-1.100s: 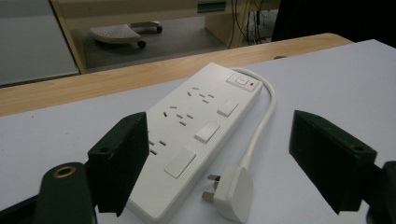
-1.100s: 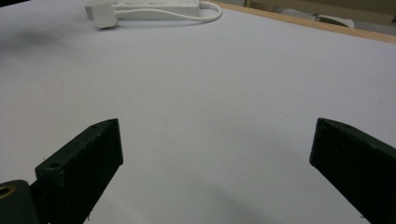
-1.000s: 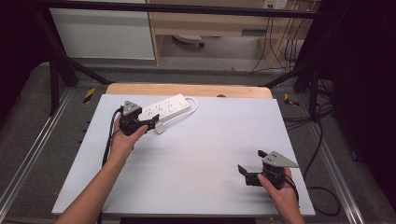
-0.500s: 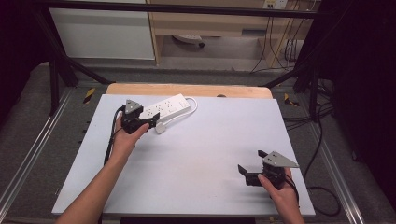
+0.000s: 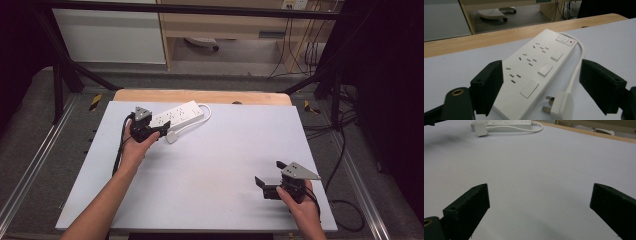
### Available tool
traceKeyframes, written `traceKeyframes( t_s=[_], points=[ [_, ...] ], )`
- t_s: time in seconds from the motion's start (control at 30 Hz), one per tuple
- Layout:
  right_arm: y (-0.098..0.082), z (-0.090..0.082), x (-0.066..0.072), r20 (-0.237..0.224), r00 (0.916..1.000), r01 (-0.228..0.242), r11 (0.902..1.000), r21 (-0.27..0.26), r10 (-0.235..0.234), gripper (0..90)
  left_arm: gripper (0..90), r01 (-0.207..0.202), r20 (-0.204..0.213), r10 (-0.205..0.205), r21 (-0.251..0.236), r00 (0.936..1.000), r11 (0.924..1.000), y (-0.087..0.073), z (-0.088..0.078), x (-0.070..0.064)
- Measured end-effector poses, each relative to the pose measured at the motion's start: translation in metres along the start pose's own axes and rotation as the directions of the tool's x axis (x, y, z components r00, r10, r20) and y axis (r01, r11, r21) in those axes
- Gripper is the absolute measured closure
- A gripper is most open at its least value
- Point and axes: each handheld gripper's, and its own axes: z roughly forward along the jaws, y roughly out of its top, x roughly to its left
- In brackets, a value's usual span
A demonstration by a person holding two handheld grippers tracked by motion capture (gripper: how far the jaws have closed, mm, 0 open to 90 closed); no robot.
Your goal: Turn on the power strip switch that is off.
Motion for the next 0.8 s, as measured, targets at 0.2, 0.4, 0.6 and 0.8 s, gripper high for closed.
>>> traceKeyframes(
  t_s=[0.2,0.4,0.6,0.8],
  points=[
    [0.0,0.001,0.0,-0.002,1.0,-0.002,1.0,0.003,0.002,2.9,14.1,0.005,-0.017,-0.005,0.019,0.9999,0.9998,0.0,0.005,0.003],
    [0.0,0.0,0.0,-0.003,1.0,-0.001,1.0,0.001,0.001,2.9,11.8,0.003,-0.022,-0.002,0.026,0.9998,0.9997,0.003,0.009,0.003],
    [0.0,-0.001,-0.001,-0.002,1.0,-0.003,1.0,-0.001,0.003,2.9,11.8,-0.002,-0.018,0.002,0.025,0.9998,0.9997,0.006,0.013,0.0],
    [-0.001,-0.001,-0.001,-0.003,1.0,-0.003,1.0,-0.001,0.003,2.9,12.0,-0.007,-0.017,0.007,0.032,0.9998,0.9995,0.004,0.017,-0.001]
  ],
)
